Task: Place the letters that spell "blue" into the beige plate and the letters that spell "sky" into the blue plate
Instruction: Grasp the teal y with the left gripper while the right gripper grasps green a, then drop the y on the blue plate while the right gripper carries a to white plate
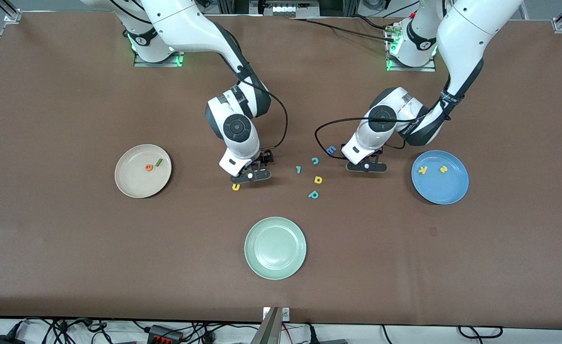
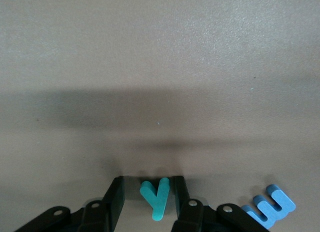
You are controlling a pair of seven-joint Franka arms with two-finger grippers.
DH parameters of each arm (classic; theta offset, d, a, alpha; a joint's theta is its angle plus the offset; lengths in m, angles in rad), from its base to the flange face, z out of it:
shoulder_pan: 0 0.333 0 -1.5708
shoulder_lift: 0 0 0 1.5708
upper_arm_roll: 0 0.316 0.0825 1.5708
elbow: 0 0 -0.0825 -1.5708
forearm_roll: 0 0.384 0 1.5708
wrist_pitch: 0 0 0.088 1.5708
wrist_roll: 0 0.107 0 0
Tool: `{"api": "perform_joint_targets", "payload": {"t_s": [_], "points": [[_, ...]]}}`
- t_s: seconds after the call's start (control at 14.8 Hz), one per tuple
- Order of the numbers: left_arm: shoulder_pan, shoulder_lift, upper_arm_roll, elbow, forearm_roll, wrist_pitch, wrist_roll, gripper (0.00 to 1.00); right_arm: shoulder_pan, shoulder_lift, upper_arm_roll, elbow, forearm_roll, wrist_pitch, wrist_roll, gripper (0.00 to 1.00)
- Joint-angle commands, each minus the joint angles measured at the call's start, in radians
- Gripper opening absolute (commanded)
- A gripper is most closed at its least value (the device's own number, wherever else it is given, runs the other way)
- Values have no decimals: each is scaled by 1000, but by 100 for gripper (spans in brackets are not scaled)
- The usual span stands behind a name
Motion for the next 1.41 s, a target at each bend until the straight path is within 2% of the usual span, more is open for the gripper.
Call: {"api": "perform_joint_targets", "payload": {"t_s": [0.0, 0.13, 0.2, 0.34, 0.54, 0.74, 0.88, 0.94, 1.08, 1.21, 1.35], "points": [[8, 9, -5, -3, 31, 9, -21, 19, -4, 5, -2, 12, -14, 10, -18, 89], [8, 7, -6, -2, 31, 9, -21, 11, -5, 6, -2, 12, -14, 11, -33, 84], [9, 3, -6, 0, 31, 5, -18, 10, -7, 6, -2, 10, -14, 10, -45, 79], [25, -20, -8, 7, 31, -21, -5, 10, -8, 14, -2, 10, -14, 10, -47, 79], [83, -72, -15, 70, 31, -182, 130, 10, -11, 25, -4, 3, -15, 8, -67, 79], [109, -77, -15, 214, 29, -409, 299, 10, -14, 25, -4, -7, -14, 4, -64, 78], [141, -72, -11, 277, 29, -495, 406, 10, -13, 25, -4, -5, -14, 2, -59, 65], [179, -71, -11, 293, 29, -509, 476, 11, -13, 23, -4, -5, -14, 2, -58, 53], [277, -56, -9, 303, 31, -494, 665, 11, -14, 22, -4, -5, -12, 2, -61, 36], [362, -11, -9, 340, 31, -469, 815, 11, -21, 22, -4, -5, -12, 2, -64, 29], [399, 38, -3, 372, 31, -447, 902, 12, -21, 20, -4, -1, -10, 2, -68, 25]]}}
